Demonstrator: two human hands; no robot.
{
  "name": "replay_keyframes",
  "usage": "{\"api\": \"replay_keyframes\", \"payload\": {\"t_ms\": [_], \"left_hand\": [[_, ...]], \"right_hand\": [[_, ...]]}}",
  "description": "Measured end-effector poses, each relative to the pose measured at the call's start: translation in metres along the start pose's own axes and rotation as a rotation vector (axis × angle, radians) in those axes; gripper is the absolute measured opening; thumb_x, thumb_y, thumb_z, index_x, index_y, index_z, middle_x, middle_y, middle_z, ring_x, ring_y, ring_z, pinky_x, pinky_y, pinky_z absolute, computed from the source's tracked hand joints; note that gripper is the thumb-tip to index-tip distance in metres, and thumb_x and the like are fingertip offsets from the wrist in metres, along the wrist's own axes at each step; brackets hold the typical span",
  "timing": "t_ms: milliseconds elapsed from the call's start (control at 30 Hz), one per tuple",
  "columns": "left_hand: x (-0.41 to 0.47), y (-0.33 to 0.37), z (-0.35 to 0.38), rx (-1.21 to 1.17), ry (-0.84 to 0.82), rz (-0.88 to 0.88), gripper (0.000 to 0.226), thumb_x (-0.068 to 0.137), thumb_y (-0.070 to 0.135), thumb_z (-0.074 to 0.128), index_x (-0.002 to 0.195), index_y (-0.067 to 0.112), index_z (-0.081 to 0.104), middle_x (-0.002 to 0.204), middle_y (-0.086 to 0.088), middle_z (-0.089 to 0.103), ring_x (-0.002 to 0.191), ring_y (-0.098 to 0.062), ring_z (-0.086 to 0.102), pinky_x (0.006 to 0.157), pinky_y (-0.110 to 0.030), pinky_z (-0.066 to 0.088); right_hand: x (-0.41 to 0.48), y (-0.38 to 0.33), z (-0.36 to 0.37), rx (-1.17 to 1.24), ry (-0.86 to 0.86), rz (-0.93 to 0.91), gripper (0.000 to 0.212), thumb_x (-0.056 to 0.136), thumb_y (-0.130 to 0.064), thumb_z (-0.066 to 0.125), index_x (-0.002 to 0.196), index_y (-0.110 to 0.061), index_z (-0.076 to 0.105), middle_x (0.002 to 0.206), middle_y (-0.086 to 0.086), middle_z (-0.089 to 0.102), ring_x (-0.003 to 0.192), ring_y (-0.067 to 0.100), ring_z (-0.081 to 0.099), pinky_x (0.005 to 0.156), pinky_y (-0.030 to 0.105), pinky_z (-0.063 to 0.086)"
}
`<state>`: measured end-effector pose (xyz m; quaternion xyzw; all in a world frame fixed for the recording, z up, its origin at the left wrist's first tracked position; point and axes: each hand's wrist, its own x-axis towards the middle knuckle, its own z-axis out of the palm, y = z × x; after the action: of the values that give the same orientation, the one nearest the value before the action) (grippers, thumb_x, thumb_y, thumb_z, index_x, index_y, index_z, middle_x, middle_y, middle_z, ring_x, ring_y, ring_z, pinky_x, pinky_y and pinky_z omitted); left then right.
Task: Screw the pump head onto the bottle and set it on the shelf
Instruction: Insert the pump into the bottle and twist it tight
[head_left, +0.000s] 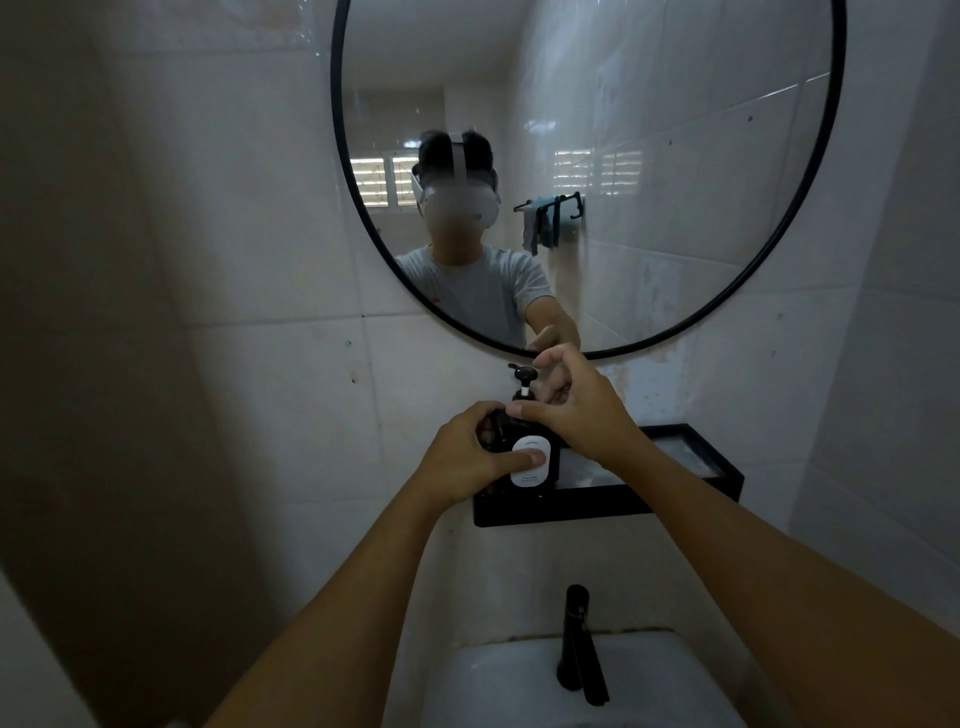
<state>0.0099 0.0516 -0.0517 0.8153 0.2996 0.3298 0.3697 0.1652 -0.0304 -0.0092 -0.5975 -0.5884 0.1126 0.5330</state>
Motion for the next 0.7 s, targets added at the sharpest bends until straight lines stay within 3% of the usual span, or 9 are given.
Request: {"api": "replay_keyframes", "payload": {"t_ms": [133,367,500,600,700], "left_hand": [[-0.0007,0.0013,0.0003,-0.004,0.008,-0.005,0.056,0.074,0.039,0.089,0.123,0.028,0.063,0.107,0.009,0.073,0.098,-0.009,0.072,0.087,-0.031,0.061],[-0.0013,0.0013,0.0004,-0.026,0.005,-0.012,0.053,0.073,0.035,0.090,0.119,0.029,0.063,0.106,0.007,0.074,0.098,-0.012,0.073,0.087,-0.031,0.061],[-0.0009,0.0020,-0.0003,-0.021,-0.001,-0.011,0.052,0.074,0.035,0.090,0.118,0.029,0.063,0.104,0.007,0.073,0.096,-0.012,0.072,0.082,-0.027,0.061],[-0.0007,0.0012,-0.0001,-0.005,0.001,-0.004,0.056,0.074,0.037,0.089,0.122,0.026,0.064,0.107,0.004,0.073,0.097,-0.015,0.072,0.083,-0.030,0.061],[-0.0006,0.0002,-0.0002,0.001,0.002,0.004,0.056,0.074,0.037,0.089,0.123,0.025,0.064,0.108,0.003,0.073,0.098,-0.015,0.072,0.085,-0.030,0.060]], "right_hand": [[0.0005,0.0052,-0.0034,0.135,-0.080,0.027,0.070,0.076,-0.020,0.081,0.136,-0.023,0.045,0.109,0.001,0.072,0.107,0.015,0.069,0.100,0.037,0.052],[0.0005,0.0018,-0.0030,0.184,-0.121,0.032,0.065,0.082,0.004,0.070,0.138,-0.016,0.043,0.111,0.016,0.074,0.103,0.017,0.072,0.093,0.026,0.056],[0.0011,0.0018,-0.0020,0.155,-0.101,0.020,0.064,0.079,0.000,0.075,0.134,-0.016,0.045,0.105,0.015,0.073,0.103,0.021,0.071,0.097,0.031,0.055],[0.0026,0.0046,0.0001,0.101,-0.057,0.005,0.066,0.073,-0.011,0.083,0.128,-0.018,0.048,0.092,0.005,0.068,0.094,0.020,0.068,0.091,0.031,0.055],[0.0012,0.0082,0.0042,0.093,-0.029,0.019,0.068,0.070,-0.019,0.086,0.126,-0.019,0.048,0.097,0.010,0.065,0.091,0.018,0.065,0.086,0.031,0.056]]}}
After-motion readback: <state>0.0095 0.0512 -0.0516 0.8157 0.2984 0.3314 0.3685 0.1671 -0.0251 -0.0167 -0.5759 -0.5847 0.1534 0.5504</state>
